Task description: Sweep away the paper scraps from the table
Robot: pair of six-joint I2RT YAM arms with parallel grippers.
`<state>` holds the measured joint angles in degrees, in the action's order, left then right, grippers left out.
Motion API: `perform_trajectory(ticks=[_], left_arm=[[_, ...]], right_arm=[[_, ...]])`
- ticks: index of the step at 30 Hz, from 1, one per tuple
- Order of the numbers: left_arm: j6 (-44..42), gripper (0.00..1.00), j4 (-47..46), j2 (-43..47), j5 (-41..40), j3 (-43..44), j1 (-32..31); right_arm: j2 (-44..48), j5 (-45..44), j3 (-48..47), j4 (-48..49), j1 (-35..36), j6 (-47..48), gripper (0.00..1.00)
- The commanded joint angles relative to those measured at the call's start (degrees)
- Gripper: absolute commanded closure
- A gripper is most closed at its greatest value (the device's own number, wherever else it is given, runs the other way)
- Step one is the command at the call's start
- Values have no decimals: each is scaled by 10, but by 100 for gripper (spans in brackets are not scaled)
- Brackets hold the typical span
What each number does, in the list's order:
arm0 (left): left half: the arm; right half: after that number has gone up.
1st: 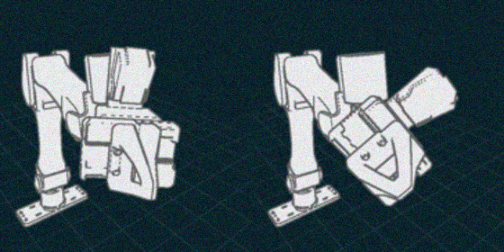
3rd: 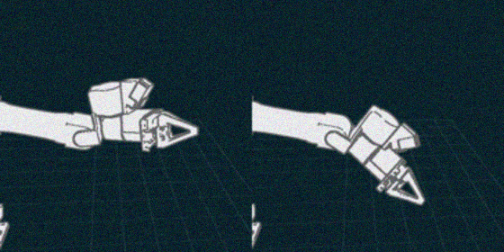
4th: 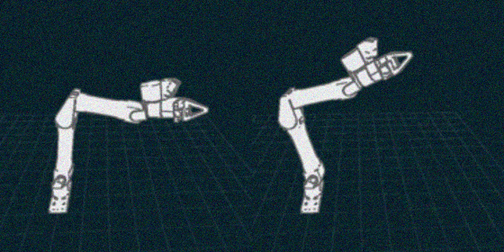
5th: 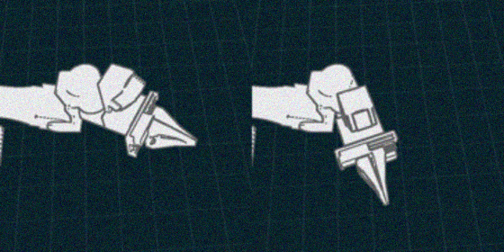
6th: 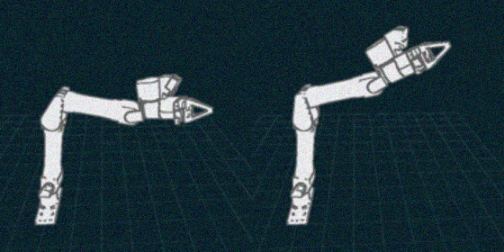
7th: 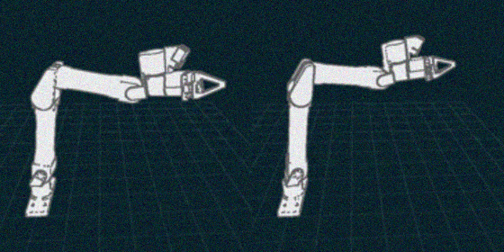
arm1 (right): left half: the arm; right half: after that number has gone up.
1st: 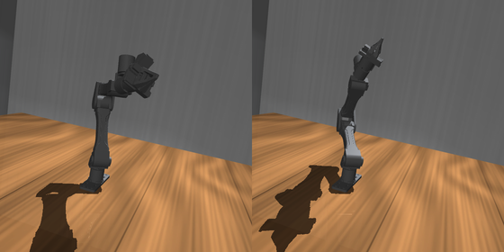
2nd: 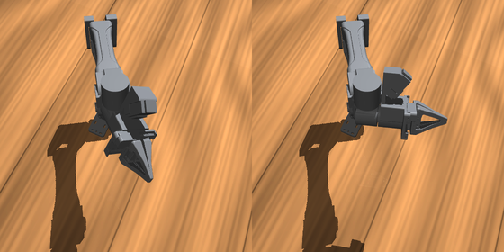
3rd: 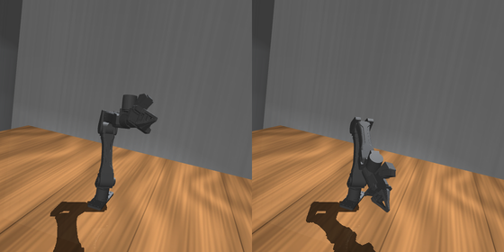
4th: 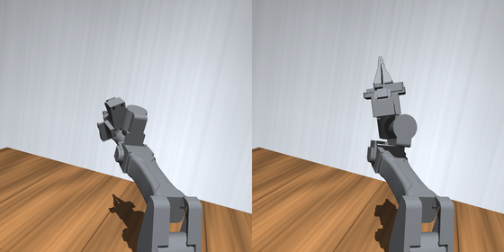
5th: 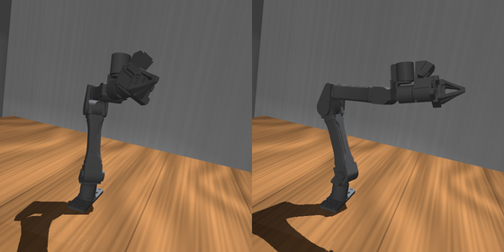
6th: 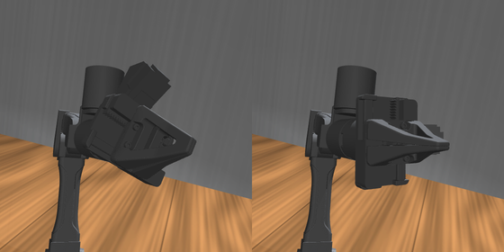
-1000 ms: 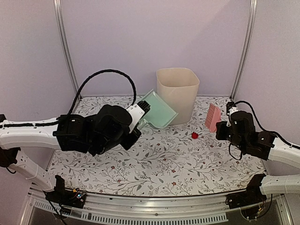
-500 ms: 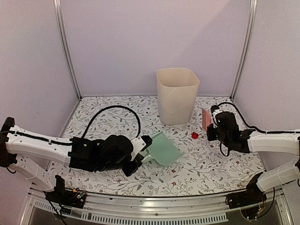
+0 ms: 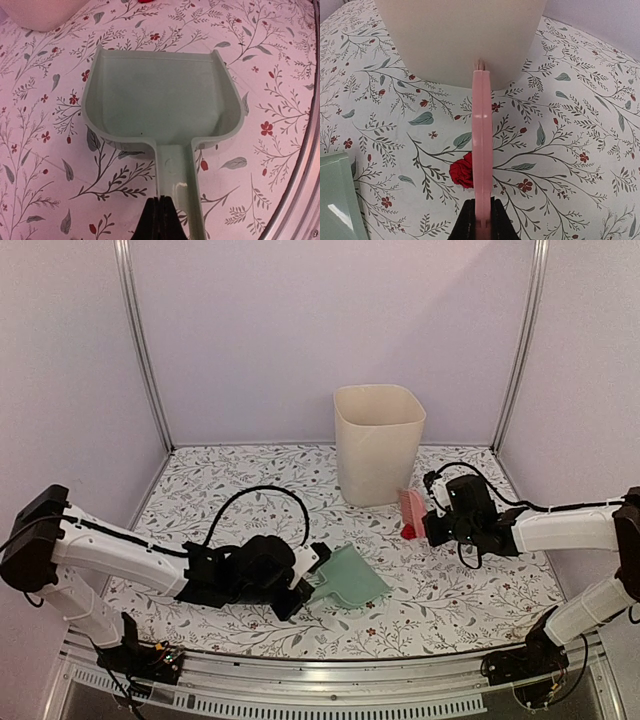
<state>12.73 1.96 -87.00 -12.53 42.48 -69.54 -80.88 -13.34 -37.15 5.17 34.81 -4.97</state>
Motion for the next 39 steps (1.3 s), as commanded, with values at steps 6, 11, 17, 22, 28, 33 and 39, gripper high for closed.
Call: perform_trajectory(ticks=[6,11,17,22,28,33,39], left_arm=[[6,100,-44,-14,14,-4,26],[9,100,-50,-24,17,-7,38],[6,100,-56,-43,25,-1,44],[9,100,-53,-56,24,6,46],[9,100,-53,-53,23,3,46],[8,100,-53,-54,25,3,48],[7,100,-53,-56,30,5,48]], right_arm=[[-2,103,-9,-10,-2,-9,100],[16,174,-3,-21,-2,-20,100],[46,258,-1,-37,0,-63,100],[74,345,6,-30,4,-82,100],[138,443,20,10,5,-95,100],[217,206,18,-77,4,-117,100],[210,58,29,-136,4,-130,100]])
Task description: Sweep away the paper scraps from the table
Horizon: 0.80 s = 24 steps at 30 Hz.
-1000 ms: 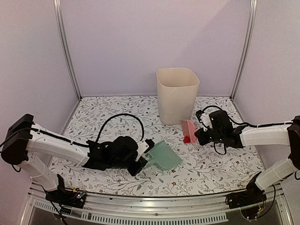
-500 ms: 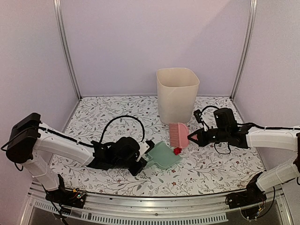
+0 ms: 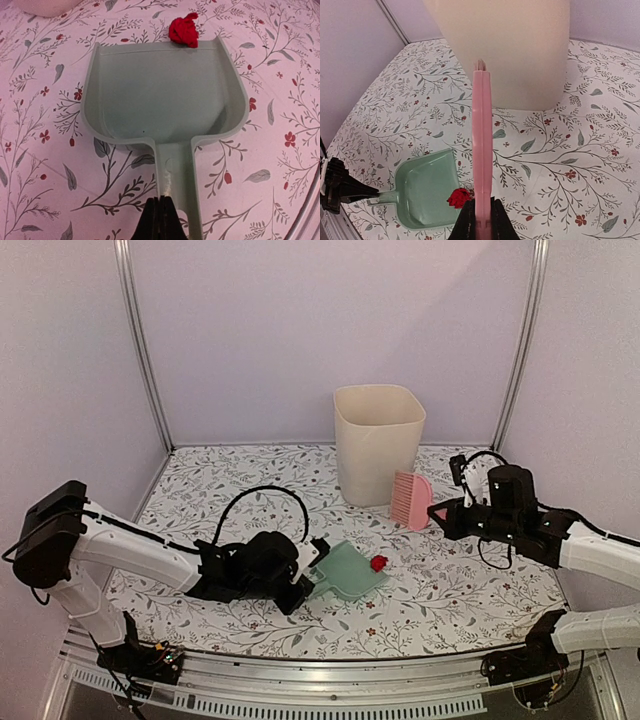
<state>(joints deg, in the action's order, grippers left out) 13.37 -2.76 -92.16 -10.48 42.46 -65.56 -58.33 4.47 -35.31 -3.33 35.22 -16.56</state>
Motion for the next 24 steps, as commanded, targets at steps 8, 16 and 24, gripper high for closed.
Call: perform_trajectory(ticks=[8,16,24], left_arm=[[1,100,-5,-6,9,5,8],[0,100,-3,-7,8,3,8],[0,100,-7,-4,13,1,8]], right_arm=[[-103,-11,-12,-41,36,6,100],[-99,142,-5,25,85,19,100],[41,110,-13,4,85,-19,100]])
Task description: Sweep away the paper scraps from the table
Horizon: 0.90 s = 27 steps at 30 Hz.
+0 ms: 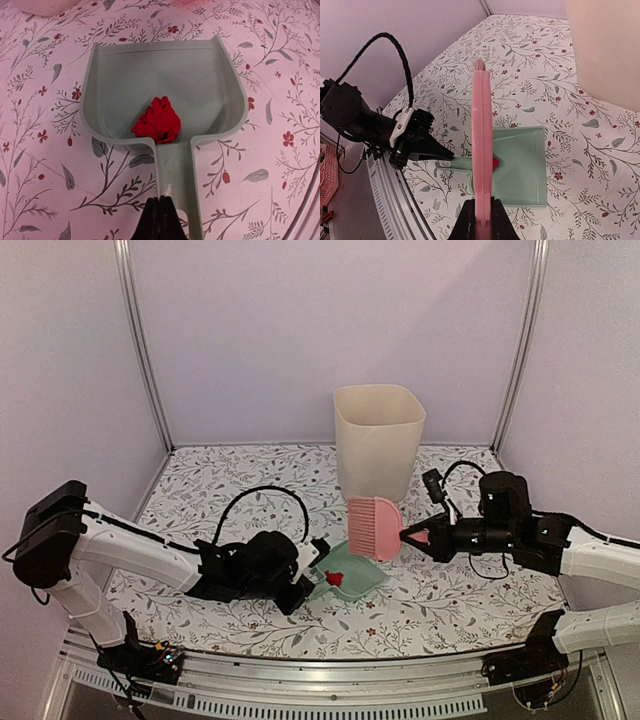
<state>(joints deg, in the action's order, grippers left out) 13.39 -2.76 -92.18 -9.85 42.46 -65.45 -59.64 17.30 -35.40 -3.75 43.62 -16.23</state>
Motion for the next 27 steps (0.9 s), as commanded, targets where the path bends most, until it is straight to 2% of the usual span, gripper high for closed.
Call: perform_trajectory(ticks=[1,12,27], left_arm=[[0,100,-7,-4,6,1,7],[2,100,-8,13,0,-6,7],[14,100,24,100,-30,-13,7]], right_arm=[[63,-33,-13,-1,1,-26,100],[181,-204,9,-28,1,-68,100],[153,-348,79,-49,1,-128,100]])
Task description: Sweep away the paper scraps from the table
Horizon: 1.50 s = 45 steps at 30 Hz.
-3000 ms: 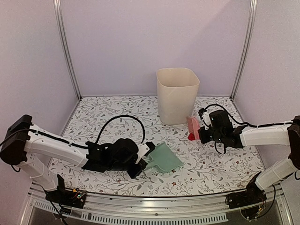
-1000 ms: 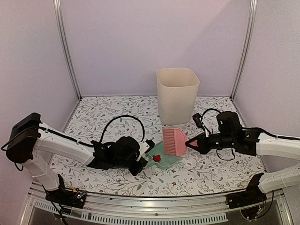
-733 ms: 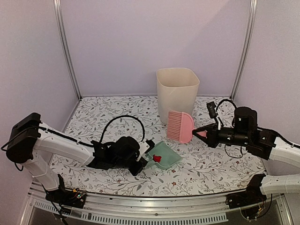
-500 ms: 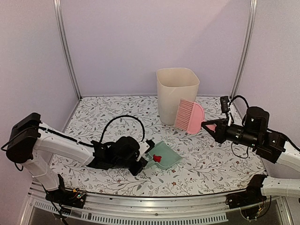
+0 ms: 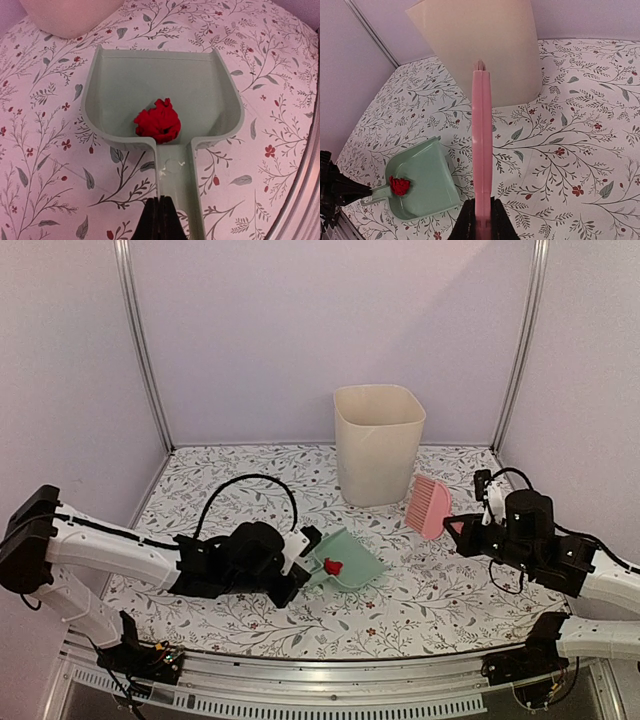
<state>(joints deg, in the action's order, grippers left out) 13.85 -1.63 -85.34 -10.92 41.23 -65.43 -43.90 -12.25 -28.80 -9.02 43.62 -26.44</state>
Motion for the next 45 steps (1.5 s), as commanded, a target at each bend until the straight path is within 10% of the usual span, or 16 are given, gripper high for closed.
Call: perform_trajectory(ticks=[1,25,45], left_arm=[[10,100,14,37,-23,1,6],[-14,100,190,92,-147,159,14],[-57,100,210,52,-160,264,39]], right_arm=[[-7,-56,18,5,1,-32,100],[-64,-9,142,62,1,-146,100],[-2,30,175,24,1,-206,58]])
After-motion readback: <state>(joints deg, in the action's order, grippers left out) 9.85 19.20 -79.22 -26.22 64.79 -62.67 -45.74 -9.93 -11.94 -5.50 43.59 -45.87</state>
